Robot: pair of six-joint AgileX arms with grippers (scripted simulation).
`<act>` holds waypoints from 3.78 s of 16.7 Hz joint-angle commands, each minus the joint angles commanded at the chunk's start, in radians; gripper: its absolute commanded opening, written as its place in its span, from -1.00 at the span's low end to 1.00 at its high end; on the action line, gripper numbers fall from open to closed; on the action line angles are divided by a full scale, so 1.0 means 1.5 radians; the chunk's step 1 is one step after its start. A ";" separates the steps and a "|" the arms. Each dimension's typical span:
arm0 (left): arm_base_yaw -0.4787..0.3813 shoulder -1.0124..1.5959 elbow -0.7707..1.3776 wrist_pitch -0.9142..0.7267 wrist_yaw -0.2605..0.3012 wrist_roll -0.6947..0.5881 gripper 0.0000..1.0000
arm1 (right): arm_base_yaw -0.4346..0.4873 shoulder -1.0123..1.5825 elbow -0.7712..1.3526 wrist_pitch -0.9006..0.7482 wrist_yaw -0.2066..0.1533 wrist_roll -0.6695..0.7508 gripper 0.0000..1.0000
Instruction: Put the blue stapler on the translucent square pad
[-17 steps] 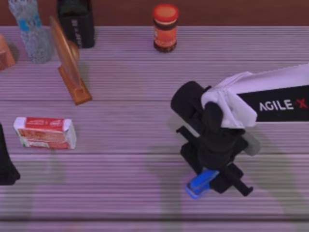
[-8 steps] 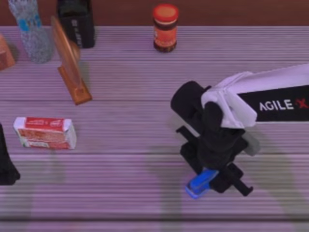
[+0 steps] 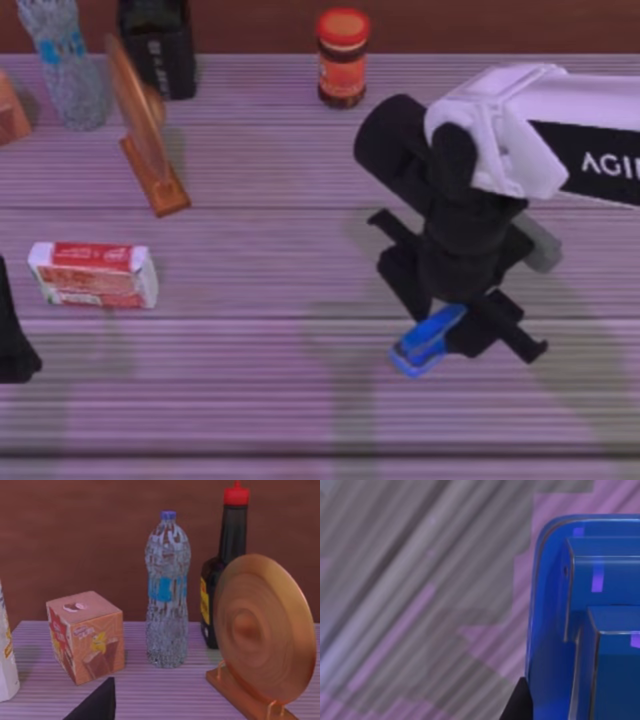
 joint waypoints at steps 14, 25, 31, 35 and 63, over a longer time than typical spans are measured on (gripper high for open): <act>0.000 0.000 0.000 0.000 0.000 0.000 1.00 | -0.013 0.033 0.108 -0.071 0.001 -0.182 -1.00; 0.000 0.000 0.000 0.000 0.000 0.000 1.00 | -0.076 0.200 0.353 -0.212 0.005 -0.937 -1.00; 0.000 0.000 0.000 0.000 0.000 0.000 1.00 | -0.118 0.269 0.476 -0.277 0.008 -1.432 -1.00; 0.000 0.000 0.000 0.000 0.000 0.000 1.00 | -0.143 0.282 0.536 -0.295 0.009 -1.665 -1.00; 0.000 0.000 0.000 0.000 0.000 0.000 1.00 | -0.159 0.294 0.333 -0.043 0.008 -1.800 -0.85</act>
